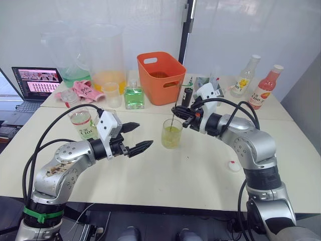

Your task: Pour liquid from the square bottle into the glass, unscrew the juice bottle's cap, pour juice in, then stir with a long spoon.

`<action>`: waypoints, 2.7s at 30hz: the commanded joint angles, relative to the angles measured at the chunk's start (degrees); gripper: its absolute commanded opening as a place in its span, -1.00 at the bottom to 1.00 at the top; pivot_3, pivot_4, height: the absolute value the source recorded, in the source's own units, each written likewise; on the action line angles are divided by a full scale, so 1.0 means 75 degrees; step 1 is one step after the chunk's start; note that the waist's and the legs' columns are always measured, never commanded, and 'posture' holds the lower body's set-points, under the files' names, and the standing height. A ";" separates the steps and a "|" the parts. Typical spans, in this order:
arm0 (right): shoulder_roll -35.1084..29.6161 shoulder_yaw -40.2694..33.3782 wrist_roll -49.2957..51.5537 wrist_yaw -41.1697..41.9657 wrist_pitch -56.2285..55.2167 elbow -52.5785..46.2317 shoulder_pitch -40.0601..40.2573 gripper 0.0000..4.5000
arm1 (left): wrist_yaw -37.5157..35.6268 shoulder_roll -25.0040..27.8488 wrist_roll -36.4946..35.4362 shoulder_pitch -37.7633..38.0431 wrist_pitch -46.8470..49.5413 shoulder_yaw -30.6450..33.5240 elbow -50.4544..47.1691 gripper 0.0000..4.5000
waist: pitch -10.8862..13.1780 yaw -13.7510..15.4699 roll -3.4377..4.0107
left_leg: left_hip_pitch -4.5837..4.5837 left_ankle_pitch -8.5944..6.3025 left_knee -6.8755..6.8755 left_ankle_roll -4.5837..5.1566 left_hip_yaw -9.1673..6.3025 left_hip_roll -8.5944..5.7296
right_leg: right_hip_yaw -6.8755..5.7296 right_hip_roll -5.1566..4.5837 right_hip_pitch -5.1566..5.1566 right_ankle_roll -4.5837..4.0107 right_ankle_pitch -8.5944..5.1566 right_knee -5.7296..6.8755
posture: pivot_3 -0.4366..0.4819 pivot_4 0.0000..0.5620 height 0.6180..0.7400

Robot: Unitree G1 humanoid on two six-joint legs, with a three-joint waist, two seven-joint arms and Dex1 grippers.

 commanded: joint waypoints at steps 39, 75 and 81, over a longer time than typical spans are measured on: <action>-0.1896 -0.4157 0.5627 -0.1706 0.4920 -0.0650 -0.0452 -1.00 | -0.0468 0.0065 -0.0192 0.0313 -0.0253 0.0225 -0.0238 1.00 | 0.0002 0.0003 0.0001 | -0.0003 0.0000 -0.0015 0.0001 0.0000 0.0002 | 0.0001 -0.0005 0.0004 -0.0002 0.0000 -0.0026 | -0.05 -0.47 0.99; -0.0835 -0.1256 0.1313 -0.2756 0.4975 0.2356 0.0044 -1.00 | -0.0905 0.0494 -0.0390 0.0610 -0.0160 0.0348 -0.0427 1.00 | 0.0009 0.0008 0.0010 | -0.0035 -0.0001 -0.0024 0.0004 -0.0004 -0.0006 | 0.0002 0.0001 -0.0014 0.0004 0.0003 -0.0048 | -0.05 -0.47 0.99; -0.0439 -0.1503 0.0997 -0.2906 0.4826 0.1914 0.0374 -1.00 | -0.0898 0.0516 -0.0382 0.0593 -0.0189 0.0318 -0.0391 1.00 | 0.0009 -0.0033 0.0010 | -0.0020 -0.0001 -0.0024 0.0003 -0.0004 -0.0002 | 0.0002 0.0006 -0.0005 0.0003 0.0003 -0.0041 | -0.05 -0.47 0.99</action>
